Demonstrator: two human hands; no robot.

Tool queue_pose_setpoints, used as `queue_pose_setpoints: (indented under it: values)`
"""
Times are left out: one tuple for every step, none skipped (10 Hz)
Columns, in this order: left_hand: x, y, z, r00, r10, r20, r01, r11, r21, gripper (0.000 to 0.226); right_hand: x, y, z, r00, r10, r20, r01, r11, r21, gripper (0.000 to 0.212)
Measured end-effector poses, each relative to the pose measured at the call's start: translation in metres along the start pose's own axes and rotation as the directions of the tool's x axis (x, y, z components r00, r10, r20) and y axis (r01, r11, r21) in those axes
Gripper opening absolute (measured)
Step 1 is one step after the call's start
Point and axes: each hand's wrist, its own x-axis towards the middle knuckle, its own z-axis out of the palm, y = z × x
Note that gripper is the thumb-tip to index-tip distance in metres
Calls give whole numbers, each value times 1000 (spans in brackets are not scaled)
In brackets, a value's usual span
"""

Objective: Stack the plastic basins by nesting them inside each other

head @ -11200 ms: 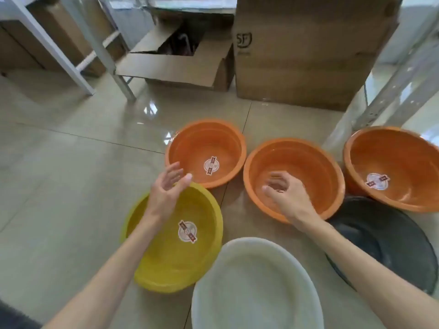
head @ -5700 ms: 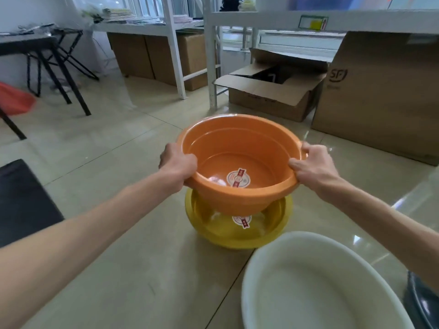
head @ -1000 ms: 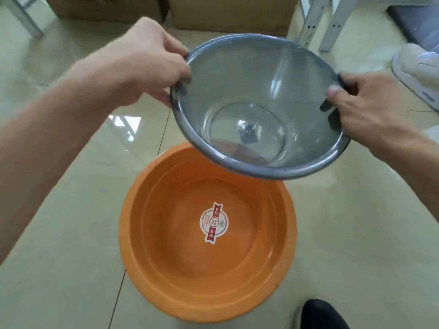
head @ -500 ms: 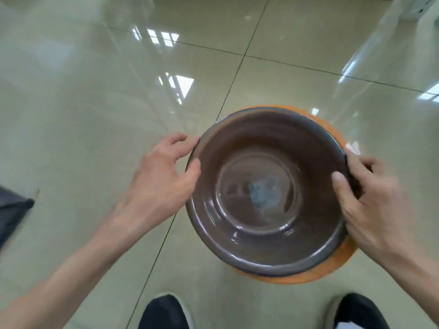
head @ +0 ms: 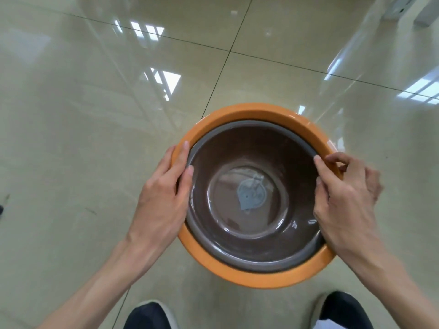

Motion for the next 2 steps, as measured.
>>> queue_pose_setpoints:
  values:
    - [-3,6,-10,993,-105,-53,97,985,-145,48,1,-11,-27,994,-27,-105,47,979,197,35]
    - [7,14,-40,962,-117,-247,-12,883,-468,47,33,6,-64,966,38,-255,80,897,435,25]
